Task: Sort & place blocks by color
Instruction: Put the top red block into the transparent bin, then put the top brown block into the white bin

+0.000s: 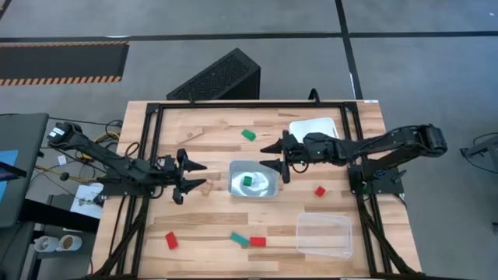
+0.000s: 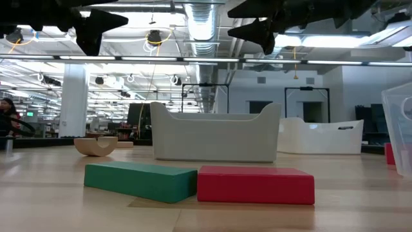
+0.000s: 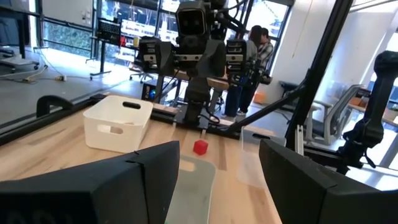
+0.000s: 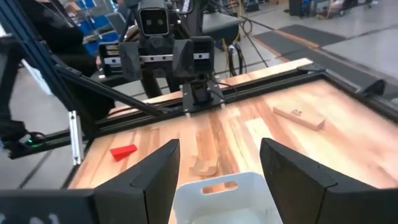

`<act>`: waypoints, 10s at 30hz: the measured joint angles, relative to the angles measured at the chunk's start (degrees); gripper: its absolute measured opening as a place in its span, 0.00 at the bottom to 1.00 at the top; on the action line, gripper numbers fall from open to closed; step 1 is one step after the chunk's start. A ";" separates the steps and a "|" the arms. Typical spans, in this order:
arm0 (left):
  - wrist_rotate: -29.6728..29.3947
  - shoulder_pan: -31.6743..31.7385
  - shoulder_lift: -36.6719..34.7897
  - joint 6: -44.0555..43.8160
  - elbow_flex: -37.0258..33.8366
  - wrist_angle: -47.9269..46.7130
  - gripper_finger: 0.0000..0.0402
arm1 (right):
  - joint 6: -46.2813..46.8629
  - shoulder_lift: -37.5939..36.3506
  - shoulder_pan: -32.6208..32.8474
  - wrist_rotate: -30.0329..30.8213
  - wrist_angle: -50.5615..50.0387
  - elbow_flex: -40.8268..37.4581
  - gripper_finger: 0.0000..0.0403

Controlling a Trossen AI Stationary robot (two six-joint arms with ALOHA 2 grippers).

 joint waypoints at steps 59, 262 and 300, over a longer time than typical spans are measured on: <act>-4.90 1.36 -3.82 0.46 0.09 -6.55 0.52 | 7.78 -0.13 15.87 21.36 -19.75 -0.06 0.61; 6.64 5.70 -4.26 -8.04 0.09 -13.66 0.52 | 37.42 -17.78 40.07 11.01 -49.64 -4.56 0.38; 6.10 5.70 -4.26 -9.39 0.10 -13.67 0.52 | 39.55 -6.77 48.02 16.03 -41.55 -0.32 0.51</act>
